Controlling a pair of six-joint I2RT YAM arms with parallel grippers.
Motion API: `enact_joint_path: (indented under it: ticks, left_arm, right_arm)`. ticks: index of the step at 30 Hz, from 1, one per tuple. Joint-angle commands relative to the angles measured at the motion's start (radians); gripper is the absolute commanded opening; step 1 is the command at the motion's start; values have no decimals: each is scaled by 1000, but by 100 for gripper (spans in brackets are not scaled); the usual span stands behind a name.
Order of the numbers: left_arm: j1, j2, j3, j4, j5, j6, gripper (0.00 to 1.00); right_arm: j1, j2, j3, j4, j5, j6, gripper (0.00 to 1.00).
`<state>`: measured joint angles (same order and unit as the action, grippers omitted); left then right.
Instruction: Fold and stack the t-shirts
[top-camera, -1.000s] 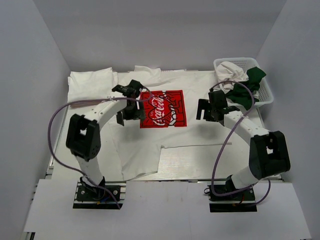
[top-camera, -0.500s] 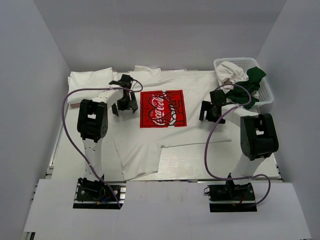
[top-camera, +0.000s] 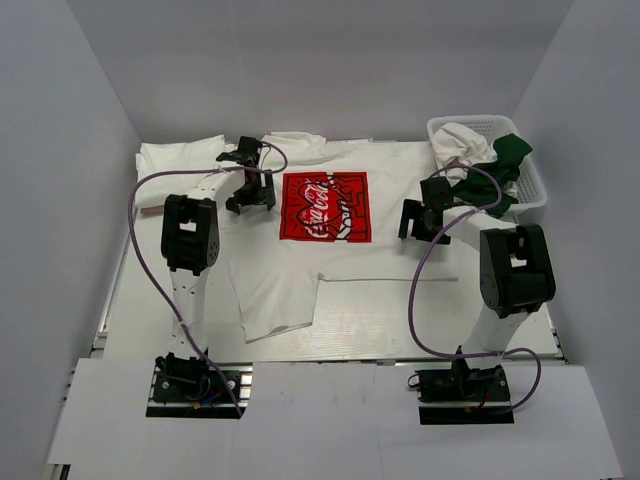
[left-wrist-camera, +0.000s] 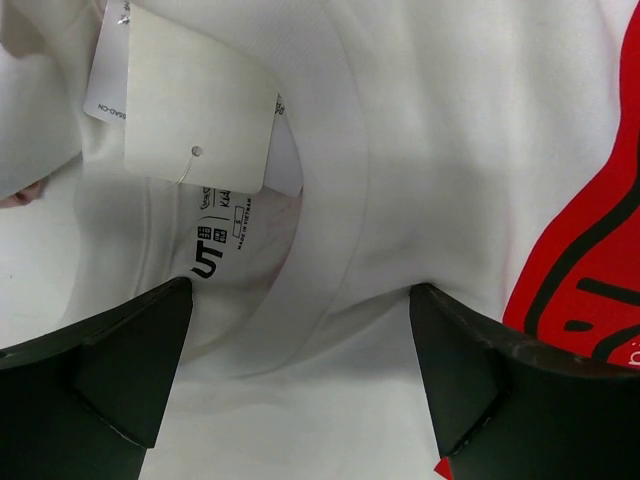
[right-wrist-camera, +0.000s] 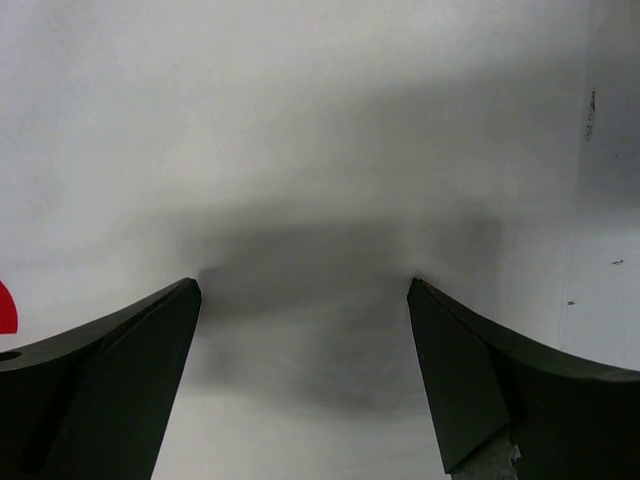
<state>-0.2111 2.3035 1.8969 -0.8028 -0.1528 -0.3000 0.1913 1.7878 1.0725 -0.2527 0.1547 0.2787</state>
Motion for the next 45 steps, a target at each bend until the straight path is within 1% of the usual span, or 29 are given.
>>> enact_joint_path:
  ticks: [1, 5, 6, 7, 9, 10, 11, 13, 14, 15, 16, 17, 18, 19, 20, 21, 23, 24, 25, 27, 31, 35, 36, 38, 39, 41, 42, 44, 45]
  left_arm:
    - [7, -25, 28, 16, 12, 56, 99]
    - [-14, -145, 2, -51, 33, 23, 99]
    - [-26, -217, -11, -61, 33, 7, 99]
    - [-27, -257, -59, -70, 76, -34, 99]
    - [-27, -346, -132, -70, 113, -83, 99]
    - [-27, -439, -175, -79, 113, -103, 99]
    - [-27, -485, -259, -100, 113, -143, 99]
    - [-27, -574, -352, -156, 133, -184, 99]
    - [-27, -667, -454, -173, 145, -207, 99]
    - [-27, -715, -510, -193, 156, -226, 99]
    - [-27, -766, -627, -209, 195, -241, 99]
    - [-36, -870, -694, -199, 241, -241, 99]
    - [-36, -921, -823, -181, 347, -258, 99]
    - [-36, -965, -884, -141, 402, -270, 99]
    - [-36, -1005, -938, -130, 495, -295, 99]
    - [-45, -1067, -1029, -130, 516, -321, 99]
    - [-57, -1121, -1117, -160, 536, -384, 99]
    - [-69, -1147, -1198, -173, 536, -399, 99]
    - [-80, -1196, -1234, -191, 536, -410, 99]
    - [-89, -1230, -1292, -214, 536, -442, 99]
    - [-100, -1239, -1302, -233, 466, -471, 99]
    - [-119, -1173, -1328, -106, 430, -510, 97]
    - [-119, -1147, -1340, -61, 430, -510, 93]
    - [-119, -1124, -1354, -38, 397, -525, 88]
    - [-119, -1124, -1363, -38, 383, -540, 80]
    - [-128, -1113, -1378, -29, 372, -550, 74]
    - [-128, -1113, -1391, -13, 355, -566, 63]
    - [-128, -1113, -1391, 13, 341, -582, 50]
    - [-128, -1113, -1391, 28, 351, -582, 36]
  right_arm:
    - [-6, -76, 1, -11, 0, -13, 90]
    - [-13, -182, -19, -2, -49, 2, 90]
    - [-13, -198, -20, 16, -59, 5, 90]
    - [-22, -247, -31, 24, -87, 32, 90]
    - [-35, -275, -26, 20, -98, 91, 90]
    - [-36, -283, -14, -6, -87, 106, 90]
    - [-36, -284, -11, -14, -81, 122, 90]
    - [-50, -306, -20, -45, -40, 189, 90]
    - [-55, -324, -28, -43, -32, 201, 90]
    - [-64, -337, -54, -28, -29, 230, 90]
    - [-67, -372, -81, -4, -35, 237, 90]
    - [-73, -381, -110, 12, -50, 238, 90]
    - [-79, -389, -120, 51, -61, 235, 90]
    - [-81, -398, -121, 53, -78, 237, 90]
    - [-85, -396, -117, 56, -81, 235, 90]
    - [-92, -395, -109, 46, -89, 232, 90]
    - [-101, -393, -91, 40, -98, 228, 90]
    - [-104, -393, -92, 41, -98, 226, 90]
    - [-110, -403, -103, 44, -104, 226, 90]
    - [-116, -403, -112, 50, -104, 231, 90]
    - [-125, -445, -146, 70, -110, 241, 90]
    - [-138, -476, -171, 75, -104, 260, 90]
    - [-142, -481, -174, 70, -101, 260, 90]
    - [-147, -492, -174, 56, -95, 260, 90]
    - [-150, -495, -172, 52, -93, 260, 90]
    - [-154, -513, -177, 43, -84, 263, 90]
    - [-158, -522, -183, 38, -77, 269, 90]
    - [-159, -537, -201, 26, -52, 272, 90]
    - [-164, -544, -209, 20, -46, 275, 90]
